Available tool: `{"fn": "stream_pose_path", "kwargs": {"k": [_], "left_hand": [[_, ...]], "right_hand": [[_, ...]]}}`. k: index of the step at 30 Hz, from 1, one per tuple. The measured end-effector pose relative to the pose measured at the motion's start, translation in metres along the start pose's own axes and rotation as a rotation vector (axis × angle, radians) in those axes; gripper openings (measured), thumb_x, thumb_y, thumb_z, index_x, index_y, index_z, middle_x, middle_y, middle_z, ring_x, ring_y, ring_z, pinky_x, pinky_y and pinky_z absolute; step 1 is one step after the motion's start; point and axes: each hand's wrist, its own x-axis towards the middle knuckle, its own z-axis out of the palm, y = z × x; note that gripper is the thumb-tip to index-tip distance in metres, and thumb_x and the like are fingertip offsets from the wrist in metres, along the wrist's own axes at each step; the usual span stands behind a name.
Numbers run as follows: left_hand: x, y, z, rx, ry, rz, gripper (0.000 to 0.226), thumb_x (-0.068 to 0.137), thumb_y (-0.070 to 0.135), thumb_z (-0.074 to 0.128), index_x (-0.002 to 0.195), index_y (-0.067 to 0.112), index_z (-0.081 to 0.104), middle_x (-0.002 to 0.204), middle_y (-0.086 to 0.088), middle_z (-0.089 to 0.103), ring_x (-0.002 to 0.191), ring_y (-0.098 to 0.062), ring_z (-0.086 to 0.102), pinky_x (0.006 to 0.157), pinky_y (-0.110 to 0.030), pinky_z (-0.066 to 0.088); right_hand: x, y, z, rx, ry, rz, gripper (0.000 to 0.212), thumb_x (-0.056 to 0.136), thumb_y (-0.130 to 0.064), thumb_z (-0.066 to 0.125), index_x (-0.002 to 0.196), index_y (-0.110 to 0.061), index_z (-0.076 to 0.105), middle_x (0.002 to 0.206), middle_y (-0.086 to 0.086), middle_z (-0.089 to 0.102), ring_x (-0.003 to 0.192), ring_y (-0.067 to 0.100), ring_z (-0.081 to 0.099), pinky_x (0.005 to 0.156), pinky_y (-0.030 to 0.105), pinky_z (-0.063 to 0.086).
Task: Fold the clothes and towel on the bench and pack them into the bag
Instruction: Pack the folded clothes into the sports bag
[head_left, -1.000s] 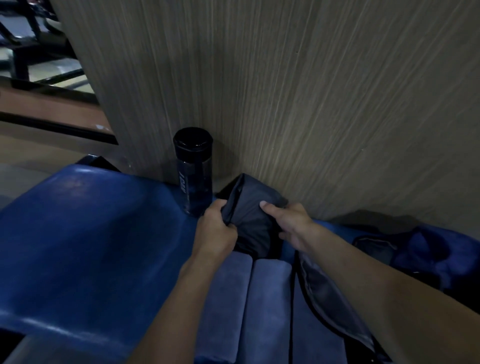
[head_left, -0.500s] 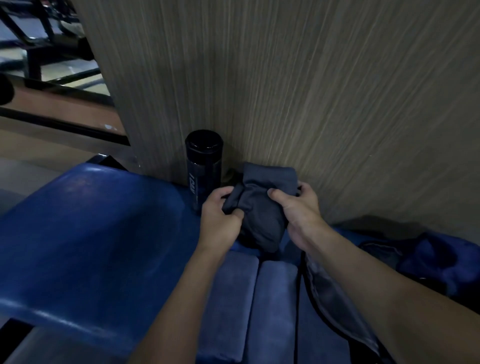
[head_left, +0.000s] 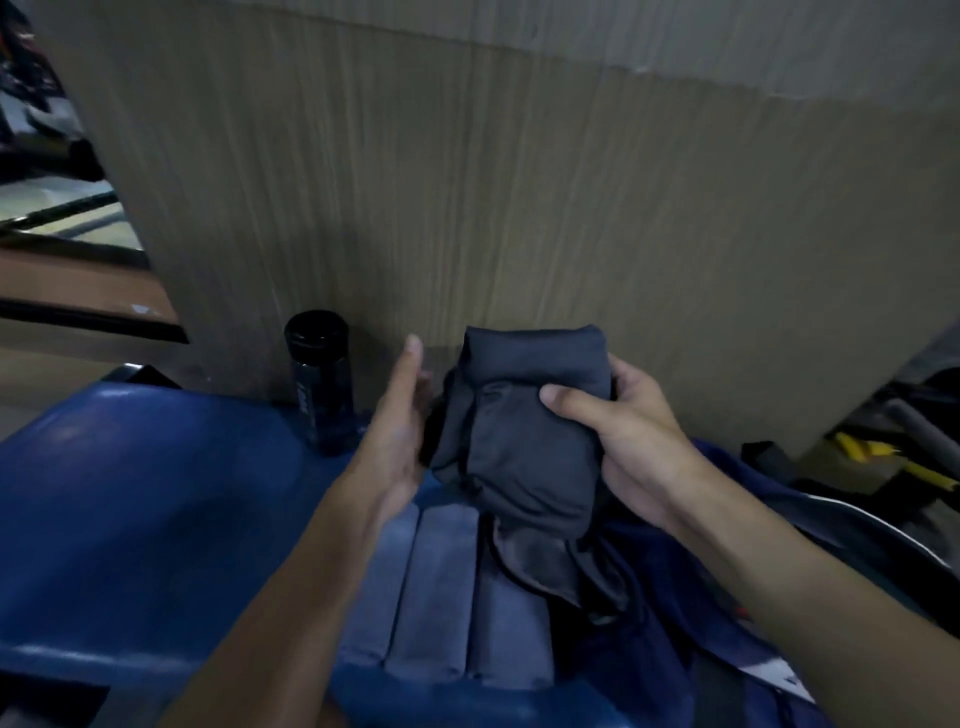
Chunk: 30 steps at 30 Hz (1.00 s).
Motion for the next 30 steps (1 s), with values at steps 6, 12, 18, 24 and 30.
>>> {"fn": "stream_pose_path", "kwargs": {"k": [6,12,18,24,30], "left_hand": [[-0.037,0.014,0.073,0.247,-0.359,0.007,0.066,0.083,0.065,0.052,0.131,0.020,0.060,0.128,-0.003,0.068,0.121,-0.021,0.063,0.100,-0.038,0.050],[-0.065,0.004,0.144,0.596,-0.361,0.297,0.077,0.076,0.020,0.086,0.141,0.023,0.046,0.125,0.006,0.067,0.114,-0.007,0.064,0.096,-0.028,0.052],[-0.084,-0.009,0.188,0.708,-0.352,0.429,0.069,0.081,0.001,0.078,0.135,0.031,0.047,0.118,0.015,0.065,0.107,0.002,0.064,0.084,-0.014,0.051],[-0.102,-0.002,0.215,0.901,-0.593,0.415,0.068,0.085,-0.005,0.072,0.140,0.019,0.043,0.125,0.007,0.062,0.110,0.004,0.061,0.091,-0.013,0.048],[-0.112,0.002,0.236,1.101,-0.767,0.416,0.068,0.085,-0.003,0.073,0.142,0.019,0.043,0.129,0.003,0.061,0.117,-0.002,0.060,0.099,-0.024,0.050]], "right_hand": [[-0.049,-0.035,-0.047,0.036,0.106,-0.058,0.047,0.083,0.001,0.071,0.127,-0.004,0.056,0.116,0.016,0.069,0.105,0.028,0.068,0.088,0.037,0.057],[-0.091,-0.056,-0.085,0.037,0.249,-0.113,0.043,0.081,0.003,0.073,0.121,-0.002,0.059,0.110,0.016,0.072,0.100,0.029,0.070,0.087,0.042,0.058],[-0.131,-0.081,-0.124,-0.032,0.174,-0.072,0.058,0.076,-0.007,0.078,0.129,-0.004,0.054,0.117,0.015,0.069,0.107,0.029,0.068,0.098,0.046,0.052],[-0.157,-0.100,-0.164,-0.266,0.123,0.005,0.104,0.049,-0.018,0.095,0.140,-0.014,0.045,0.125,0.009,0.065,0.106,0.021,0.068,0.093,0.038,0.054],[-0.181,-0.104,-0.180,-0.523,0.037,-0.017,0.085,0.053,-0.041,0.095,0.128,-0.021,0.061,0.123,-0.003,0.067,0.117,0.014,0.062,0.102,0.038,0.048]]}}
